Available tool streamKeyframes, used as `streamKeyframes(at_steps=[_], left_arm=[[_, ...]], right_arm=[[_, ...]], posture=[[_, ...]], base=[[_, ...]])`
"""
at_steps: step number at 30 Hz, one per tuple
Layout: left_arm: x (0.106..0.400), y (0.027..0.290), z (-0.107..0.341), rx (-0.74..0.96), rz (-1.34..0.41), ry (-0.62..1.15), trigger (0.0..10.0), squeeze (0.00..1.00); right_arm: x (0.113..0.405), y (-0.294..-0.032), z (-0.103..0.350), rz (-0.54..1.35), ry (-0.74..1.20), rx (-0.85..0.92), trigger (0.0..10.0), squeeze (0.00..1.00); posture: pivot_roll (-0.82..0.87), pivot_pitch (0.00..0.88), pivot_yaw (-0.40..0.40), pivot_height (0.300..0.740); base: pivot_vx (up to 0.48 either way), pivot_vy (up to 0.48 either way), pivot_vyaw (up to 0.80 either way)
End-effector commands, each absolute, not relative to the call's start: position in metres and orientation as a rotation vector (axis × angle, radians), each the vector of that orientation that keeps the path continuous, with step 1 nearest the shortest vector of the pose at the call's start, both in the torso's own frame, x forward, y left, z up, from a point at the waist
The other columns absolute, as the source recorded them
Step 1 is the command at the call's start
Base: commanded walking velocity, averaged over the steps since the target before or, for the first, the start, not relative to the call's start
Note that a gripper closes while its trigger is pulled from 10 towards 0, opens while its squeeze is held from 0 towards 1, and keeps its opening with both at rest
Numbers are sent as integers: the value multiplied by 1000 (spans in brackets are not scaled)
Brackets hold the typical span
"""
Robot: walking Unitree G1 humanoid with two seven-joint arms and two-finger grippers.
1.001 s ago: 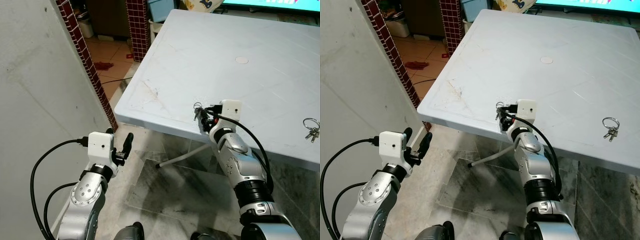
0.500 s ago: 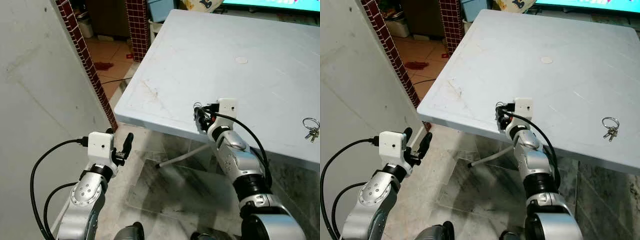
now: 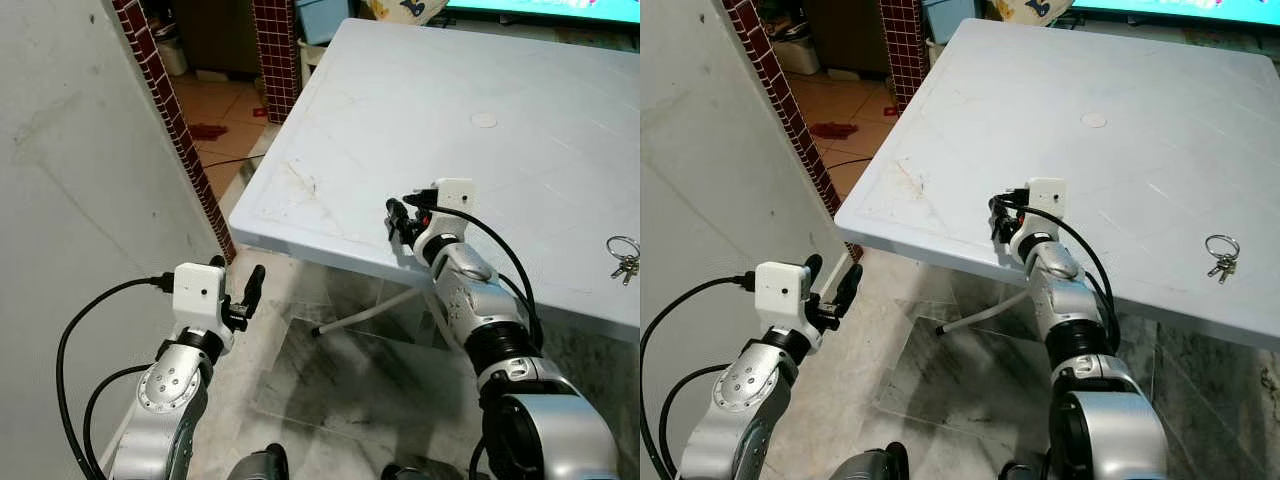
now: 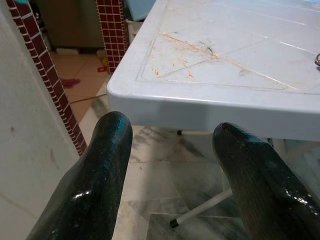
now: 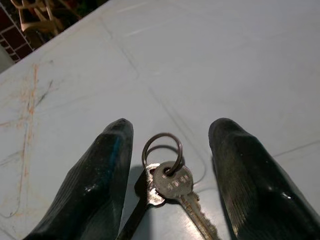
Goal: Hang keys on a hook
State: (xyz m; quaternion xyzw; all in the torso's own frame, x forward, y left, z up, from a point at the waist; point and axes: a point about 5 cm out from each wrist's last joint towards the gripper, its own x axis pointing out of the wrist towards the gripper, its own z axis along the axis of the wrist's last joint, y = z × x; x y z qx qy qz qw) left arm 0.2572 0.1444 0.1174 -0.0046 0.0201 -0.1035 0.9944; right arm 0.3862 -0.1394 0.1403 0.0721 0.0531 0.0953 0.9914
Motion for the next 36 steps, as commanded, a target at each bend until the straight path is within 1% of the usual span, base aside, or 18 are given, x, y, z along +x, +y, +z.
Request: streamKeyframes(at_steps=[1, 4, 13, 14, 15, 16, 17, 18, 28, 36], left_arm=[[254, 148, 117, 1, -196, 50, 10000, 0], [254, 148, 117, 0, -195, 51, 10000, 0], [252, 149, 117, 1, -192, 53, 10000, 0], [252, 149, 117, 1, -192, 53, 10000, 0], [252, 149, 117, 1, -192, 54, 10000, 0], [252, 149, 117, 1, -193, 54, 10000, 0], [252, 148, 117, 0, -193, 54, 10000, 0], [251, 148, 117, 0, -193, 54, 10000, 0], [251, 148, 117, 1, -194, 55, 10000, 0], [251, 148, 117, 0, -196, 56, 10000, 0]], right_arm=[[388, -137, 141, 200, 111, 178, 10000, 0], [389, -135, 140, 208, 122, 204, 10000, 0], [389, -131, 136, 208, 143, 200, 10000, 0], [388, -130, 135, 209, 146, 202, 7725, 0], [388, -129, 134, 214, 147, 207, 7725, 0], [388, -129, 134, 217, 148, 209, 4549, 0], [388, -128, 134, 220, 149, 211, 3098, 0], [388, -127, 134, 219, 149, 213, 0, 0], [388, -123, 132, 225, 160, 251, 0, 0], [386, -126, 129, 220, 167, 260, 0, 0]], posture=[[149, 168, 63, 740], [151, 170, 62, 740], [154, 173, 63, 740], [154, 173, 63, 740], [154, 174, 64, 740], [154, 174, 64, 740], [155, 173, 64, 740], [155, 174, 65, 740], [155, 178, 67, 740], [150, 182, 69, 740]], base=[[0, 0, 0], [0, 0, 0], [0, 0, 0], [0, 0, 0], [0, 0, 0], [0, 0, 0], [0, 0, 0], [0, 0, 0], [0, 0, 0], [0, 0, 0]])
